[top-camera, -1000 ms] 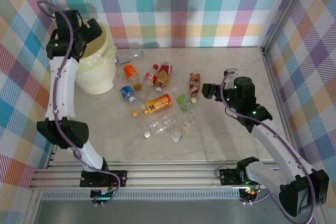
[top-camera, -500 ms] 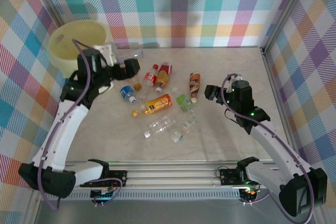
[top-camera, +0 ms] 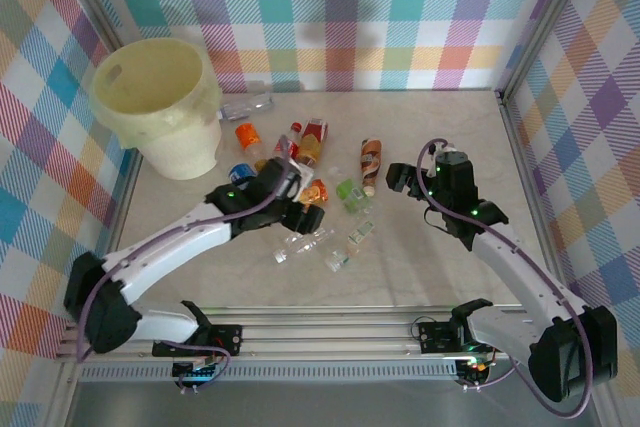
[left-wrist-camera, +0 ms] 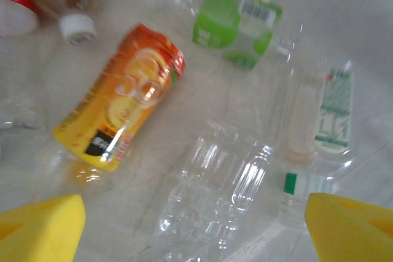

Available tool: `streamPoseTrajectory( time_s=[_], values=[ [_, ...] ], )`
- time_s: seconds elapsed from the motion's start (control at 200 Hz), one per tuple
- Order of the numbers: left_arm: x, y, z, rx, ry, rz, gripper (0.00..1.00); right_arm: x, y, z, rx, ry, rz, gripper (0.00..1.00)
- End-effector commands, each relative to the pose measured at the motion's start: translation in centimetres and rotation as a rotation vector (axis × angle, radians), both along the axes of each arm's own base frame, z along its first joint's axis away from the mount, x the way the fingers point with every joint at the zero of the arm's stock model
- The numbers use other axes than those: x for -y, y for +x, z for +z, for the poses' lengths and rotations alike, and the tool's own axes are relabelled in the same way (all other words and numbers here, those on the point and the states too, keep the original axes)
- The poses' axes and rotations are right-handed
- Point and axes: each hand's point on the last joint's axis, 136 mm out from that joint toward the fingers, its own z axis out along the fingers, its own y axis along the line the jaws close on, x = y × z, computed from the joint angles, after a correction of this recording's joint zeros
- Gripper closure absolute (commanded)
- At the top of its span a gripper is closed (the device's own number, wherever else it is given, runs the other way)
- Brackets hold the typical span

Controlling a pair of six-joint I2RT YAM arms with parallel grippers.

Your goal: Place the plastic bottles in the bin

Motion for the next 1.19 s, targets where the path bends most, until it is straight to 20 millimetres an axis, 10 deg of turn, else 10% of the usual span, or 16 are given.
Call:
streamPoseTrajectory(
  time_s=[0.0, 0.185, 0.61, 1.19],
  values=[
    [0.8, -0.8, -3.1, -0.033, 0.17, -0.099, 0.09, -0.9, 0.3, 1.4, 0.039, 0.023, 0.05, 0.0],
    [1.2, -0.3, -7.9, -0.115, 0.296, -0.133, 0.16, -0.9, -0.2, 1.5, 0.042, 0.008, 0.066, 0.0],
    [3.1, 0.7, -11.8, -0.175, 0.294, -0.148, 0.25, -2.0, -0.9, 1.1, 0.019, 0.023, 0.143, 0.0],
    [2.3, 1.2, -9.7, -0.126, 0.235, -0.086, 0.5, -2.8, -1.0, 0.3, -0.014, 0.033, 0.186, 0.0]
  ],
)
